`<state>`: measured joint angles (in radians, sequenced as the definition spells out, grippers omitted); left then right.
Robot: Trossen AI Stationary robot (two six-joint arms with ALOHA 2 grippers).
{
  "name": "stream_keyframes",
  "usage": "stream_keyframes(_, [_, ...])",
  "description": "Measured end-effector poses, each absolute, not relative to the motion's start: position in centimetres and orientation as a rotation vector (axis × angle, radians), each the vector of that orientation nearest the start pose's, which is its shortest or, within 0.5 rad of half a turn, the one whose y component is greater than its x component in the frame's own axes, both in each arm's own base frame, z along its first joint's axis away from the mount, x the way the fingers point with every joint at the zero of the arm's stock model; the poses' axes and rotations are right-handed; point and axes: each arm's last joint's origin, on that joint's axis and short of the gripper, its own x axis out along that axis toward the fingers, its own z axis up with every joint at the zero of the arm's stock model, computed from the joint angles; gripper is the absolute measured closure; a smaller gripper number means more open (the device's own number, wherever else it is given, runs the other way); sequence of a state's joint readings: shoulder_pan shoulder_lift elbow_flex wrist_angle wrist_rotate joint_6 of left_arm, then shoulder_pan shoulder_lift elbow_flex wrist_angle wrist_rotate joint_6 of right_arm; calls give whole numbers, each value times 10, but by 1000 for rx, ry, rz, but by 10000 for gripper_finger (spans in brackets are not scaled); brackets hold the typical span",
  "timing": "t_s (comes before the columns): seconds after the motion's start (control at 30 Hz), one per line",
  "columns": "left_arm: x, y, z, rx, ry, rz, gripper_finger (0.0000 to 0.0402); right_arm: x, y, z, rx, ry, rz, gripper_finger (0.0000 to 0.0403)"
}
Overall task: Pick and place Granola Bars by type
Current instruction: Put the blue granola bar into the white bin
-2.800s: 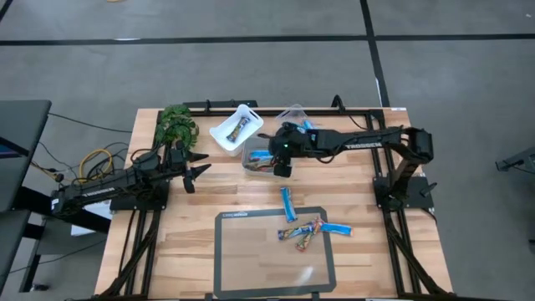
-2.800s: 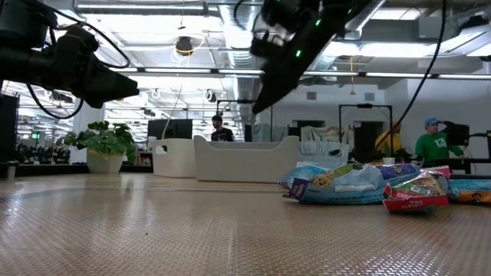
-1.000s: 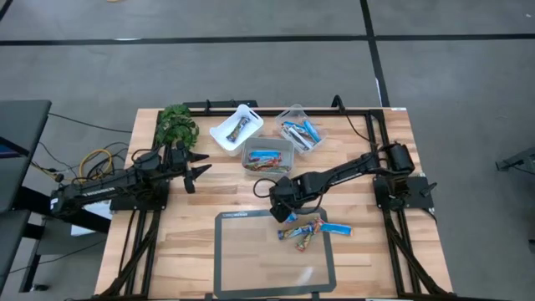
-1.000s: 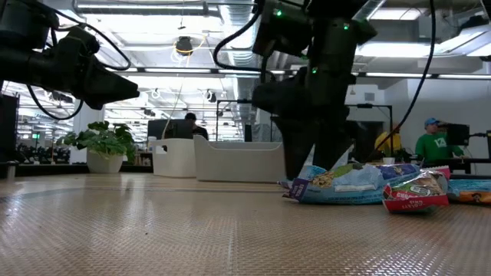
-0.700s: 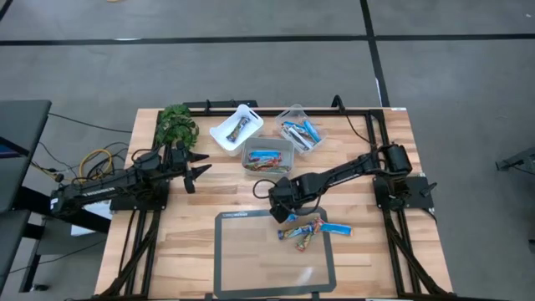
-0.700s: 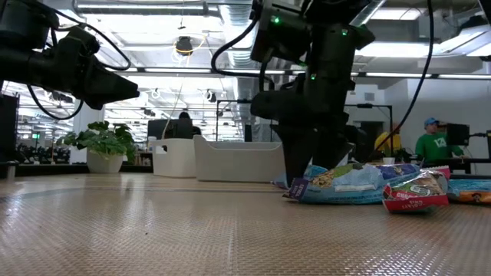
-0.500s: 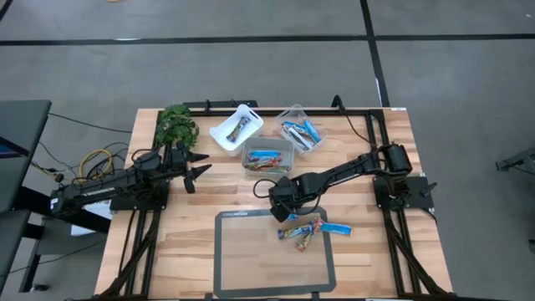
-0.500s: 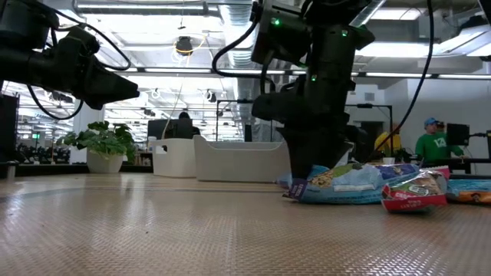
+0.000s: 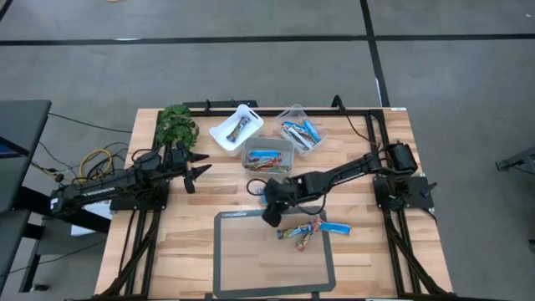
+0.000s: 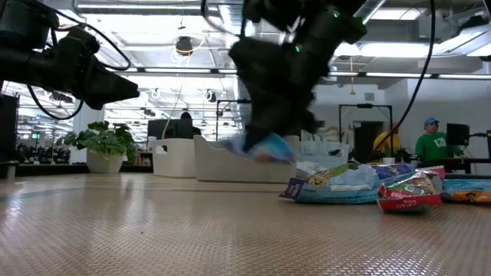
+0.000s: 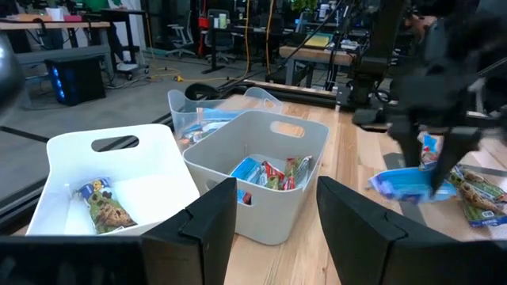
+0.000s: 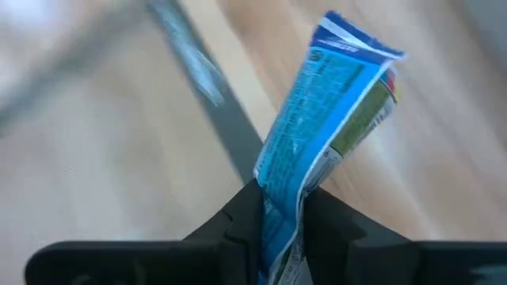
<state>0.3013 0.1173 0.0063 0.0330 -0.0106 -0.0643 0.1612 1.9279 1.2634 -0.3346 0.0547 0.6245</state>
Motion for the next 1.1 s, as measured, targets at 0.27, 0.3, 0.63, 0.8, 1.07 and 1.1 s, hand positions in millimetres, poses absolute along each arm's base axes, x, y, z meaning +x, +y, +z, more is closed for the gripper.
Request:
stream_keyframes(0.27, [100, 31, 159, -75, 68, 313, 233, 414, 42, 202, 145, 621, -24, 337])
stream_keyframes(0.3, [100, 31, 159, -75, 68, 312, 233, 415, 37, 206, 111, 590, -28, 337])
stream_keyframes(0.63, [100, 31, 159, -75, 68, 313, 233, 430, -24, 244, -101, 246, -220, 337])
stream_keyframes(0.8, [100, 31, 159, -75, 68, 314, 233, 432, -56, 262, -173, 192, -403, 337])
stream_keyframes(1.07, [100, 31, 159, -75, 68, 314, 233, 433, -98, 281, -177, 260, -522, 337])
stream_keyframes(1.1, [100, 31, 159, -75, 67, 314, 233, 436, -103, 282, -177, 293, -529, 337])
